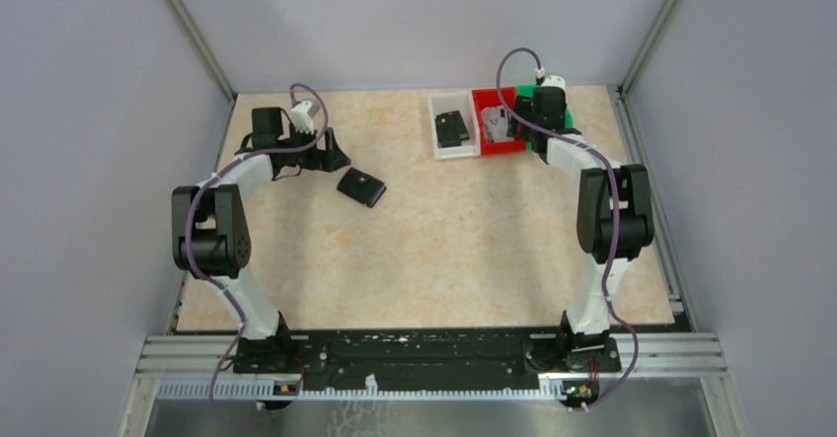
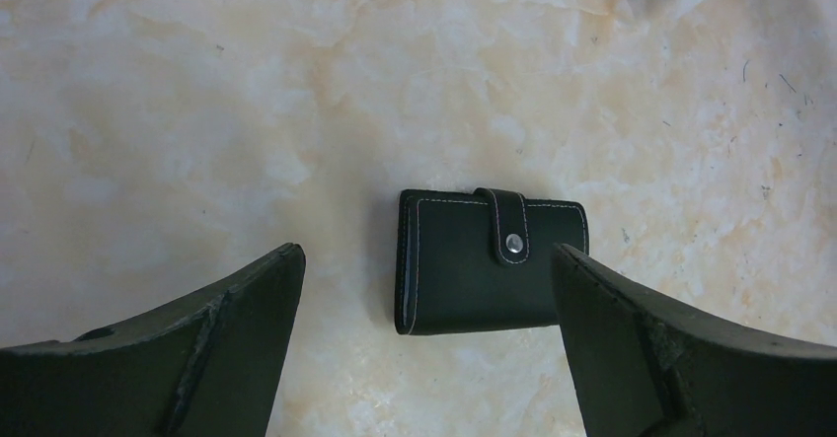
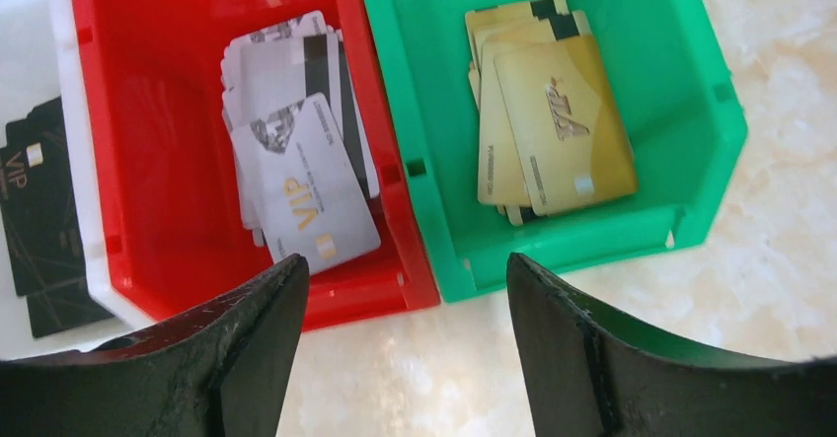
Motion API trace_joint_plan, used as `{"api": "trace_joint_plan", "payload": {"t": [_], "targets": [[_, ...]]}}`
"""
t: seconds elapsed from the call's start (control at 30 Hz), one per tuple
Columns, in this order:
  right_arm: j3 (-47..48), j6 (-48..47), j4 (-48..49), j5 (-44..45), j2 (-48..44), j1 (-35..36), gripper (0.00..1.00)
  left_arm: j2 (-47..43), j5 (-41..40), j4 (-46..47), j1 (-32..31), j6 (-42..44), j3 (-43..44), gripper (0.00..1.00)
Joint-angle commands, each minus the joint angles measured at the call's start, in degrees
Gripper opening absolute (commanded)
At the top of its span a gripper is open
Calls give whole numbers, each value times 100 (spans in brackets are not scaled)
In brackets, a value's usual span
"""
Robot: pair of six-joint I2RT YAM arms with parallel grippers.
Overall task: Take the credit cards out of the card holder
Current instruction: Move the storage box to the center of the board.
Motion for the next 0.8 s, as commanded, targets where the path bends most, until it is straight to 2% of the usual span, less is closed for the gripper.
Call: {"api": "trace_joint_plan", "payload": {"t": [0.0, 0.47, 0.67, 0.77], "targets": [[859, -168, -4, 53, 355, 41, 71, 268, 269, -76, 0, -138, 358, 99], [1773, -364, -235, -32, 1343, 57, 46, 1099, 214, -468, -425, 128, 967, 99], [1440, -447, -166, -11, 1167, 211, 28, 1379, 161, -577, -590, 358, 1147, 99], [997, -460, 70, 84, 859, 314, 24, 1480, 198, -599, -626, 416, 1145, 97]]}}
